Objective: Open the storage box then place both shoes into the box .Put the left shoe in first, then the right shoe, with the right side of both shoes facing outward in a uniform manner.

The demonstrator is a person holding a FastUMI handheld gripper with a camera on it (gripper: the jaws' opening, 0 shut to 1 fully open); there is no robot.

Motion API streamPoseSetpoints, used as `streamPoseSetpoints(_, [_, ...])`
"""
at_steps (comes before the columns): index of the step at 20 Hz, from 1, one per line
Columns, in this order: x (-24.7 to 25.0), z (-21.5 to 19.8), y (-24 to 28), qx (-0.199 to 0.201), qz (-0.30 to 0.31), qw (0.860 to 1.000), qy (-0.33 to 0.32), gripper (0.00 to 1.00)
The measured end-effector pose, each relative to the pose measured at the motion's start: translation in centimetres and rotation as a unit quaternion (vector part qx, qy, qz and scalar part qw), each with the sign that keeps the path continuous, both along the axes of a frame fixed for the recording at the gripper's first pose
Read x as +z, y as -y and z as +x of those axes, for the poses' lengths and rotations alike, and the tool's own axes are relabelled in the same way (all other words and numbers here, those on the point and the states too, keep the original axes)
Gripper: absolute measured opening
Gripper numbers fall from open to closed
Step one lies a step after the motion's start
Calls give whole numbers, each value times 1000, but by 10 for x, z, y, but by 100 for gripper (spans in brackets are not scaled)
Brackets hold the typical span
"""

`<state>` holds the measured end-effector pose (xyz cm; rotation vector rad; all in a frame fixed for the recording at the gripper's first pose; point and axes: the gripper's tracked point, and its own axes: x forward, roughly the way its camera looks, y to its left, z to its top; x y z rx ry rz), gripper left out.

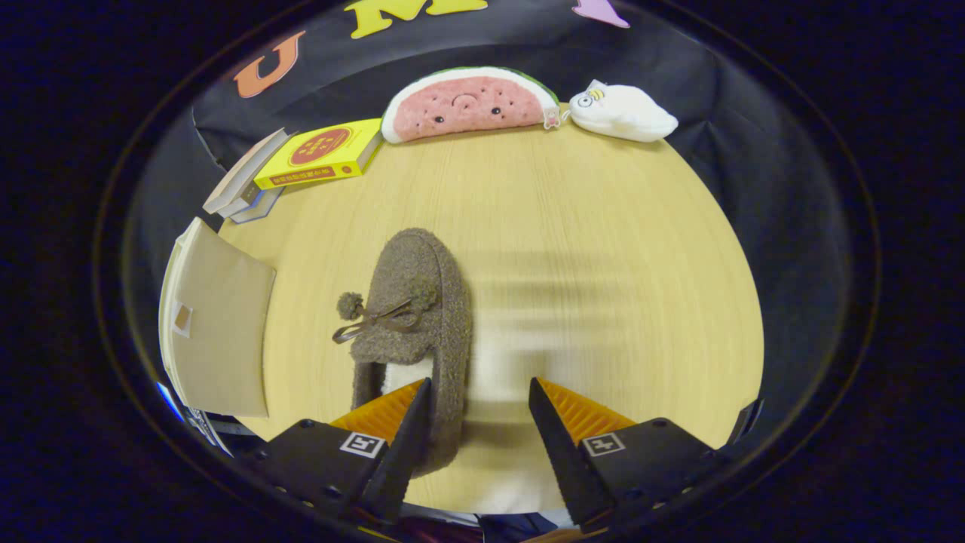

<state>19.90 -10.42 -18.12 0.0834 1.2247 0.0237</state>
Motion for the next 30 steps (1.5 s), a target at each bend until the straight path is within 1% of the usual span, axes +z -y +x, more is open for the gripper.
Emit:
streamPoseSetpoints(3, [-11, 7, -6, 14, 2, 1000, -13, 79])
streamPoseSetpoints(6, [-14, 11, -13, 23, -10, 1000, -19, 36])
streamPoseSetpoints(7, [-16, 11, -14, 22, -13, 999, -22, 37])
streamPoseSetpoints(8, [-15, 9, -22, 29, 3, 999, -33, 39])
streamPoseSetpoints(10, [-18, 10, -22, 20, -7, 999, -28, 4])
streamPoseSetpoints(11, [-16, 12, -22, 13, -8, 1000, -26, 4])
streamPoseSetpoints(12, [-16, 9, -22, 4, -8, 1000, -27, 1])
streamPoseSetpoints(14, [-13, 6, -22, -9, -11, 1000, -27, 0])
streamPoseSetpoints(17, [1, -1, -24, -18, -10, 1000, -16, 0])
streamPoseSetpoints(23, [47, -18, -38, -28, -10, 999, 15, 0])
streamPoseSetpoints(30, [116, -41, -75, -39, -1, 998, 59, 0])
